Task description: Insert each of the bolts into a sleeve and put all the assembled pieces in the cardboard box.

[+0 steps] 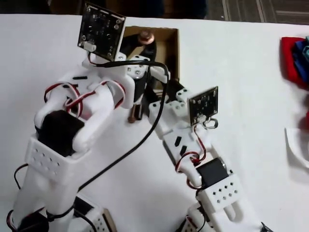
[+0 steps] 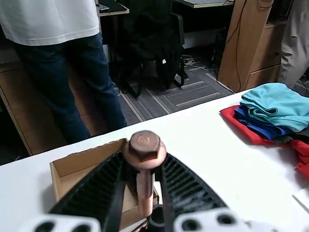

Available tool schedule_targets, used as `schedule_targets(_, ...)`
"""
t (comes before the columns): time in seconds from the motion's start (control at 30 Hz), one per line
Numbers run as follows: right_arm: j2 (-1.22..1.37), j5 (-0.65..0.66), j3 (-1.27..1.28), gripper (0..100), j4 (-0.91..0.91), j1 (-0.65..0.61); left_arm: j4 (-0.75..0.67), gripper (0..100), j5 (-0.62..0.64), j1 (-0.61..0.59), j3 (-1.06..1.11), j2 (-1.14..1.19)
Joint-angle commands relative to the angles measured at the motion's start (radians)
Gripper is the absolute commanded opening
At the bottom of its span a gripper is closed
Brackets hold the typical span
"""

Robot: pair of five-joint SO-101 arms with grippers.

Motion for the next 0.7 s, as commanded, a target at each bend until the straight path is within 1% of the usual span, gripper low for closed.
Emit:
schedule_targets(0.0,-0.024,0.000,-0.011,2.2,-0.002,0.008,-0.002,2,0.008,0.043,-0.004,0.000)
schedule_targets(0.1,-0.024,0.000,-0.011,2.2,-0.002,0.010,-0.002,2,0.008,0.044,0.001,0.002)
schedule_targets(0.4,-0.024,0.000,-0.011,2.2,-0.002,0.015,-0.008,2,0.006,0.040,0.104,-0.008)
schedule_targets(0.53,-0.024,0.000,-0.011,2.2,-0.002,0.015,-0.037,2,0.006,0.000,0.136,-0.009)
schedule_targets(0.67,-0.024,0.000,-0.011,2.2,-0.002,0.015,-0.032,2,0.008,-0.017,0.153,-0.011)
